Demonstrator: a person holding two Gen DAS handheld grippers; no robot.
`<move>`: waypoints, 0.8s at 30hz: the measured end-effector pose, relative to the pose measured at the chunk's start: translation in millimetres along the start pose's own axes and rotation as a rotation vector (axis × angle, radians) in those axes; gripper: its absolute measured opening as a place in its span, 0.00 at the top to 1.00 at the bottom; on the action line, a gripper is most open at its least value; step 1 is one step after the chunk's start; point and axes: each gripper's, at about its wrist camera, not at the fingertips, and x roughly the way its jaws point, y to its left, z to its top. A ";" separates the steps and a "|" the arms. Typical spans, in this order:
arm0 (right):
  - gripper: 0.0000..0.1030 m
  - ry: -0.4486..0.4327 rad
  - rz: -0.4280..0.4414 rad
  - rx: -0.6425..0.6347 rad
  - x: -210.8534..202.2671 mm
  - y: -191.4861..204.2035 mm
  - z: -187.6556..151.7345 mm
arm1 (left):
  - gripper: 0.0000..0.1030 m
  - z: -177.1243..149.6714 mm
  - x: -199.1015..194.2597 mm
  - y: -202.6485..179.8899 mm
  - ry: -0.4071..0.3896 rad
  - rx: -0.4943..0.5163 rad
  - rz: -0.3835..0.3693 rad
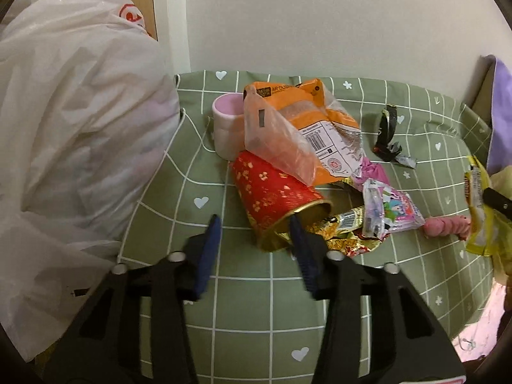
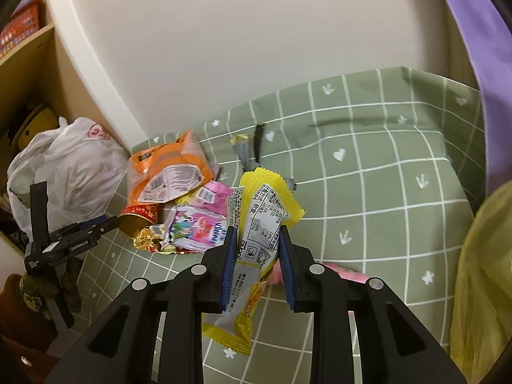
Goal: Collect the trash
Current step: 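Grasp the red-gold paper cup rim with the left tool, then carry the paper cup and yellow wrapper to the yellow-green bag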
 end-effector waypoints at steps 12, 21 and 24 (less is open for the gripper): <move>0.76 0.001 0.024 0.018 -4.6 -7.9 -4.4 | 0.72 21.7 17.0 12.1 -0.034 -0.048 0.020; 0.75 -0.032 -0.004 -0.006 -22.9 -11.7 -7.1 | 0.95 32.2 -14.1 -7.5 -0.105 -0.043 -0.064; 0.76 -0.050 -0.007 0.004 -27.4 -15.6 -4.5 | 0.96 34.7 -31.0 -14.1 -0.122 -0.050 -0.100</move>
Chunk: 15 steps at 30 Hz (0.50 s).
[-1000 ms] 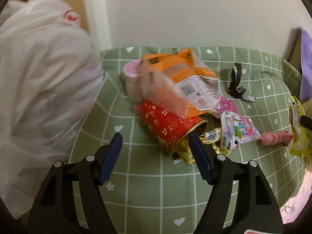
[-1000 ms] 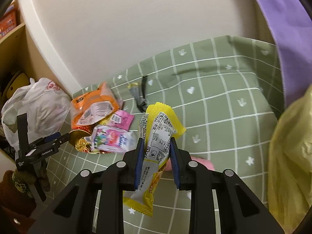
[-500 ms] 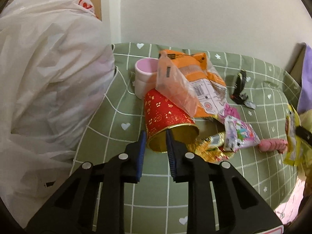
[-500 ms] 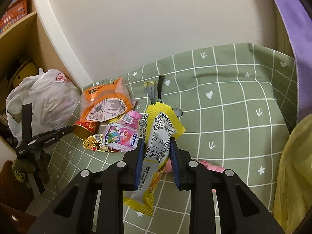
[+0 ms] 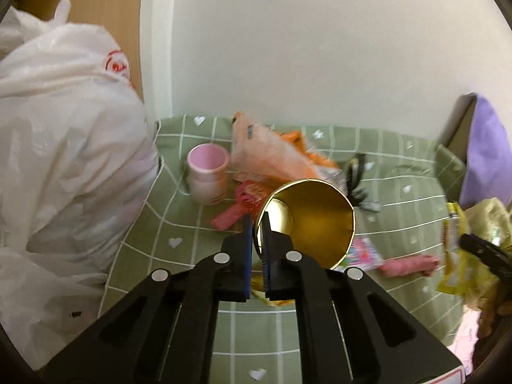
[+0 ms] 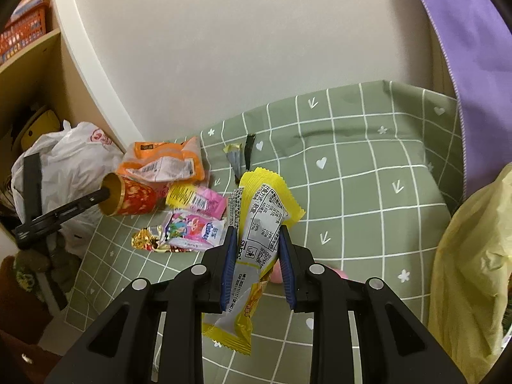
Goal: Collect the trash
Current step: 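Carry the paper cup and yellow wrapper to the yellow-green bag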
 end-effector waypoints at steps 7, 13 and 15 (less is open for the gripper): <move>0.76 -0.033 0.008 -0.003 -5.1 1.1 7.9 | 0.96 12.9 -34.0 -23.4 -0.065 0.032 -0.057; 0.76 -0.068 -0.003 -0.014 -17.2 2.3 9.8 | 0.96 27.9 -51.2 -50.1 -0.112 0.076 -0.125; 0.76 -0.088 -0.019 -0.018 -25.8 0.9 10.1 | 0.96 33.5 -54.2 -61.5 -0.127 0.097 -0.157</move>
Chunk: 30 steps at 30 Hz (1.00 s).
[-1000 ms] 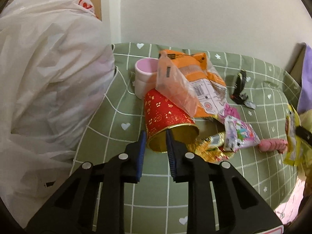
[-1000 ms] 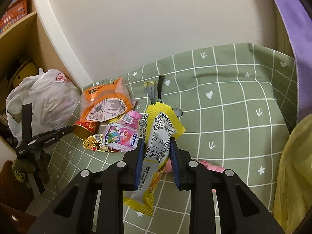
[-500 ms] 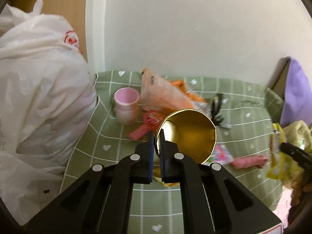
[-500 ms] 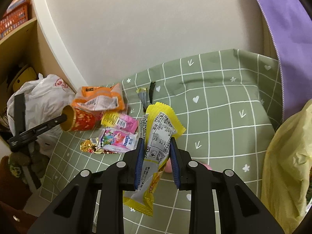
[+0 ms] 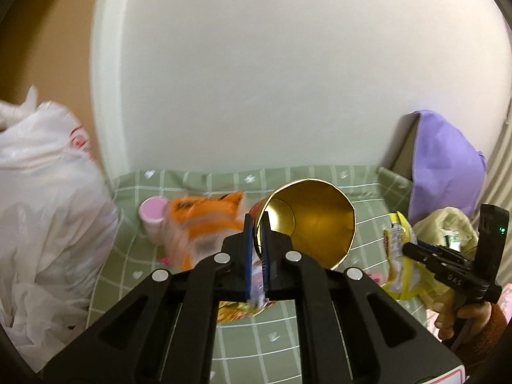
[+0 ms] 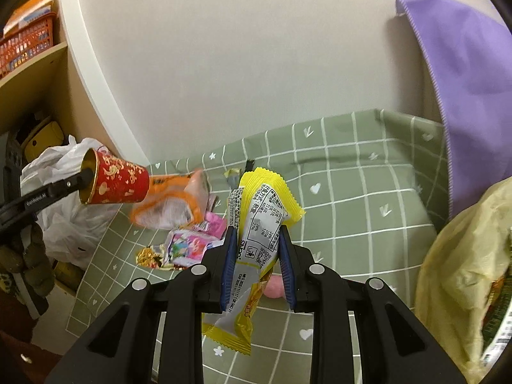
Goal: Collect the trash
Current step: 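Carry the paper cup and yellow wrapper to the yellow-green bag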
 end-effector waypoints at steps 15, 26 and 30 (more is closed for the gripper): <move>0.75 -0.251 -0.247 0.003 -132.4 -31.1 11.8 | 0.96 39.1 23.5 -130.5 -0.027 0.214 -0.335; 0.75 -0.418 -0.554 0.102 -252.1 -86.3 2.3 | 0.96 52.7 44.9 -261.3 -0.001 0.370 -0.601; 0.75 -0.420 -0.612 0.148 -273.0 -107.3 -6.2 | 0.96 38.8 62.8 -305.1 0.065 0.428 -0.670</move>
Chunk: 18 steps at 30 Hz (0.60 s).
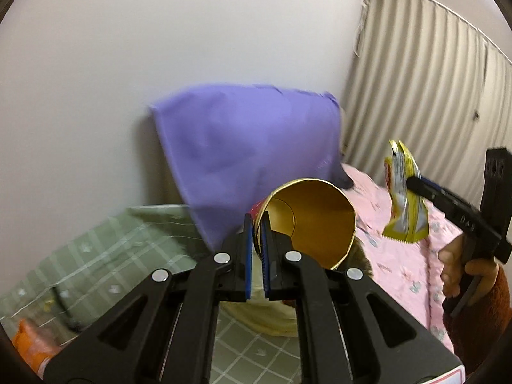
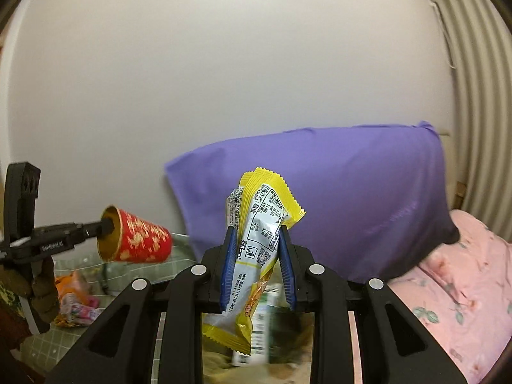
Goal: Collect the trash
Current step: 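Carry the paper cup and yellow wrapper to the yellow-green bag, then release the cup with the left tool while the right tool drops the wrapper in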
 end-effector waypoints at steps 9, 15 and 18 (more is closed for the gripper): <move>0.75 0.076 -0.088 0.034 20.1 -39.6 -20.1 | 0.96 -29.5 135.7 -58.4 0.251 0.125 -0.130; 0.75 0.144 -0.063 0.045 45.2 -45.0 -38.4 | 0.94 -68.1 178.0 -60.7 0.400 0.236 -0.062; 0.75 0.191 -0.028 0.036 66.2 -37.7 -52.0 | 0.94 -72.7 175.3 -49.8 0.414 0.230 -0.040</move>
